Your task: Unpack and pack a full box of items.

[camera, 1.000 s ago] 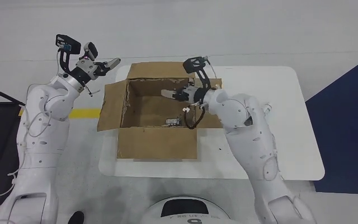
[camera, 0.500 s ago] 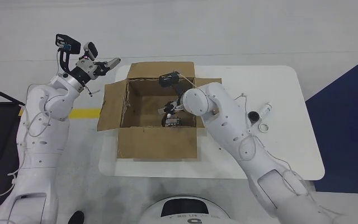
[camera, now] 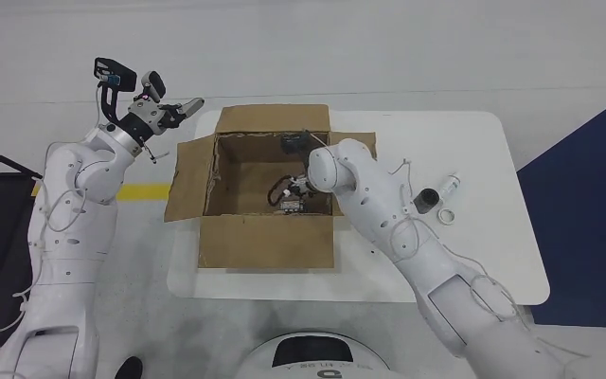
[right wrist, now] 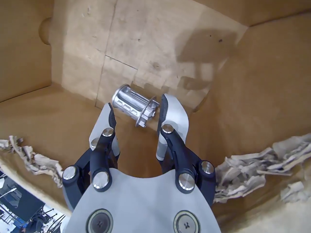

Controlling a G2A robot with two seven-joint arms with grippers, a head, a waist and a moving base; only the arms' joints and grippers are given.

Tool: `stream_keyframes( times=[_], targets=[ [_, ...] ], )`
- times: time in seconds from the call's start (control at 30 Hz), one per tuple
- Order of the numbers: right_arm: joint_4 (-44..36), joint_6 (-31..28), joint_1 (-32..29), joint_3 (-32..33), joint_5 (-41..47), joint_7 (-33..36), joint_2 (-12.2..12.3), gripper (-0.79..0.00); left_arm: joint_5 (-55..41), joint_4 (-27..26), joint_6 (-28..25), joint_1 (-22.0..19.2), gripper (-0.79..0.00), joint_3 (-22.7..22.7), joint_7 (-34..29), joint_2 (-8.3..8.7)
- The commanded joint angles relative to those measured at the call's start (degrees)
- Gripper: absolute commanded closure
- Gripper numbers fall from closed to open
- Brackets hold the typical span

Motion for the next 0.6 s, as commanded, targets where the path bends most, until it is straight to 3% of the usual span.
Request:
stream_keyframes(
  times=[0.0, 0.4, 0.57],
  targets=[
    [0.6, 0.0, 0.0, -0.1, -0.1, 0.3, 0.0, -0.372, 0.0, 0.0, 0.0, 0.0, -0.785, 0.0, 0.0, 0.0],
    [3.4, 0.3, 0.0, -1.2, 0.1, 1.2, -0.5, -0.323, 0.0, 0.0, 0.0, 0.0, -0.785, 0.0, 0.0, 0.0],
    [3.7, -0.3, -0.2, -2.2, -0.1, 2.0, -0.7, -0.185, 0.0, 0.0, 0.0, 0.0, -0.785, 0.0, 0.0, 0.0]
  ],
)
